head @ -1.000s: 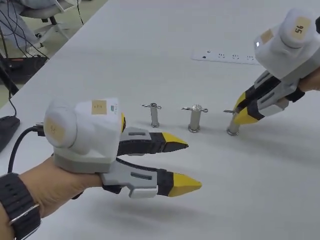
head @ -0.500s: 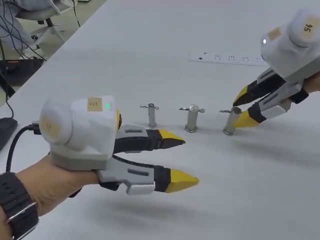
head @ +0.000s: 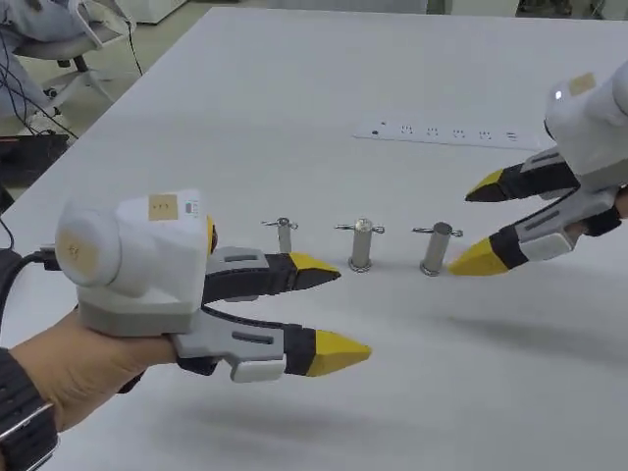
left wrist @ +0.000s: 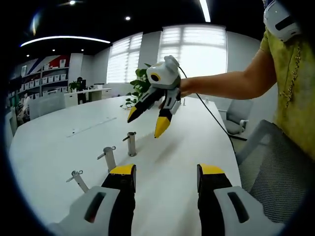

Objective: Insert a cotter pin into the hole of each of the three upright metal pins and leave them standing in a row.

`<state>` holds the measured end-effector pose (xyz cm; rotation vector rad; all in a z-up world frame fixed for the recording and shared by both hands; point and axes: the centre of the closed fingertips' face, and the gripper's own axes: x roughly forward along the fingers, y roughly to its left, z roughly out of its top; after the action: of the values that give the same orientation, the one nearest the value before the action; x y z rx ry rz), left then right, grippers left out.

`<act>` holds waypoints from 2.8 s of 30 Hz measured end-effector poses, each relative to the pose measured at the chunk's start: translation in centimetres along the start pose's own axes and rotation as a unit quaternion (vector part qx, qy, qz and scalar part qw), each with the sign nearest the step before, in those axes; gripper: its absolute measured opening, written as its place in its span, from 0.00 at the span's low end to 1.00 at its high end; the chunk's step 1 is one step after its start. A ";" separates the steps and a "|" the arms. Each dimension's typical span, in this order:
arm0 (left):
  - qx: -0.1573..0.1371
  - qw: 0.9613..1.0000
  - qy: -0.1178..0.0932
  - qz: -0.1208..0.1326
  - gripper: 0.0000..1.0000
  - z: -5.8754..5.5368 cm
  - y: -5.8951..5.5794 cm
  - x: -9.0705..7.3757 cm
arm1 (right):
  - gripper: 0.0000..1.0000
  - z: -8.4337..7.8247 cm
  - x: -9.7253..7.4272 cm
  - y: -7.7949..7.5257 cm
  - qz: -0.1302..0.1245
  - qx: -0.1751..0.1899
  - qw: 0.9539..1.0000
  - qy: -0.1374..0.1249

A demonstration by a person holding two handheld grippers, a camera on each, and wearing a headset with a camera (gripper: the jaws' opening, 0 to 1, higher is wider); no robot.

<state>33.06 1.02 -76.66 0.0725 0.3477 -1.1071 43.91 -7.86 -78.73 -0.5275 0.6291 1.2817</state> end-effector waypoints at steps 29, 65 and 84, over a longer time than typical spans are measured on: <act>-0.059 0.988 -0.024 0.144 0.88 -0.3 2.7 -8.2 | 0.77 -0.1 -5.6 6.4 -0.153 0.116 0.973 -0.130; -0.078 0.981 -0.009 0.175 0.92 -2.5 4.4 -7.1 | 0.88 -1.8 -4.1 6.7 -0.197 0.160 0.953 -0.164; -0.079 0.982 -0.006 0.171 0.91 -2.5 4.3 -6.7 | 0.87 -2.7 -3.6 7.1 -0.189 0.157 0.958 -0.150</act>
<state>33.59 9.36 -77.46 -0.0154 0.3940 -0.7375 36.03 -10.71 -78.36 -0.1719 0.4379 0.8538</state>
